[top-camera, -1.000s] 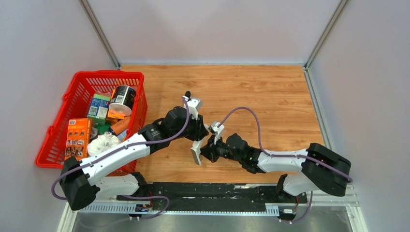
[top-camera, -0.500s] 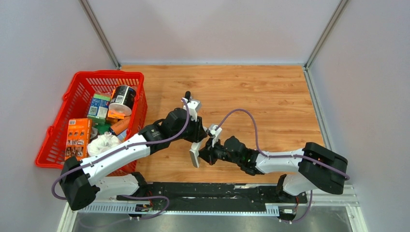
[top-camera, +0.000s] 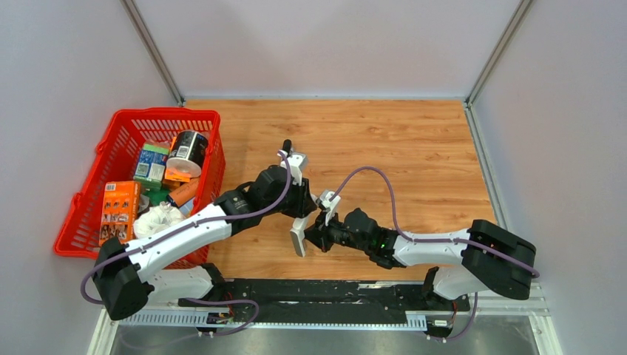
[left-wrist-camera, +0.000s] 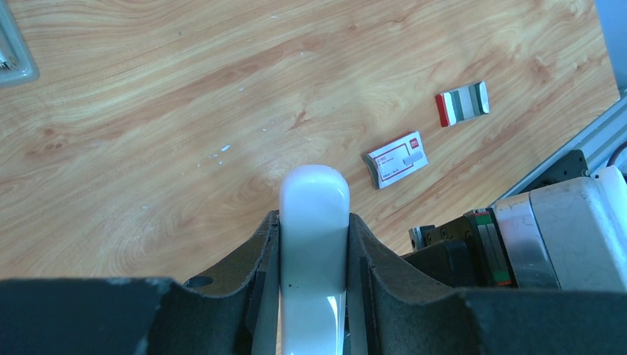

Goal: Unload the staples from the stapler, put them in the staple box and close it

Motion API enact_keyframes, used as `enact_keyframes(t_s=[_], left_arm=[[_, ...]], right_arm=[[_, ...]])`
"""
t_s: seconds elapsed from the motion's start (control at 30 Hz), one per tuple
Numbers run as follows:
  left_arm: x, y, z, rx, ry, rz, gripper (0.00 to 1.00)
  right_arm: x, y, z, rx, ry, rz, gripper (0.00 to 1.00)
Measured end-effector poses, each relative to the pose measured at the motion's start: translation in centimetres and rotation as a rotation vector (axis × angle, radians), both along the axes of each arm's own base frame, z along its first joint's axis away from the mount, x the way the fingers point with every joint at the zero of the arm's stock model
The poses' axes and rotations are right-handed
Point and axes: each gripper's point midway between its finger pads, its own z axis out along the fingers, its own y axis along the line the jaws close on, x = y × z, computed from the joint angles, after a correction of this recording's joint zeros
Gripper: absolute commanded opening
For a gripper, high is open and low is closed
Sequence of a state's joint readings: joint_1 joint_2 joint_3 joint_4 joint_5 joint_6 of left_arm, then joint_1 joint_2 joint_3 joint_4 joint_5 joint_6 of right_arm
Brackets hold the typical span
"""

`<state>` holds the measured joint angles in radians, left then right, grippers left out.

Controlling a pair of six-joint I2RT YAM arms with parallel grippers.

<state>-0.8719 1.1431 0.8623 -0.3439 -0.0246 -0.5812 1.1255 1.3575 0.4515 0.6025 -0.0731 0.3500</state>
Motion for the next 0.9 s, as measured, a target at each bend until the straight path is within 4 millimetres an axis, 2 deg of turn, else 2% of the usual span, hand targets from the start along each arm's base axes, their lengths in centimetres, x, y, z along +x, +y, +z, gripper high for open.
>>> enact_keyframes(t_s=[0.2,0.37,0.53,0.77,0.9], left_arm=[[0.0,0.0,-0.4,0.011,0.007,-0.001,0.0],[0.0,0.0,-0.4,0.018,0.007,-0.011,0.0],[0.2,-0.4,0.8,0.003,-0.017,-0.028,0.0],[0.9,-0.8,2.7,-0.011,-0.067,-0.036,0.0],[1.1,-0.4,3.3,0.0,-0.092,-0.029,0.0]], right_arm=[[0.0,-0.2,-0.1,-0.01,-0.001,-0.002,0.0],[-0.1,-0.9,0.7,-0.022,-0.027,-0.015,0.0],[0.6,-2.2,1.7,-0.044,-0.062,-0.074,0.0],[1.4,-4.3,1.7,-0.114,-0.075,-0.157,0.0],[1.5,-5.5,3.2,-0.098,-0.09,-0.19,0.0]])
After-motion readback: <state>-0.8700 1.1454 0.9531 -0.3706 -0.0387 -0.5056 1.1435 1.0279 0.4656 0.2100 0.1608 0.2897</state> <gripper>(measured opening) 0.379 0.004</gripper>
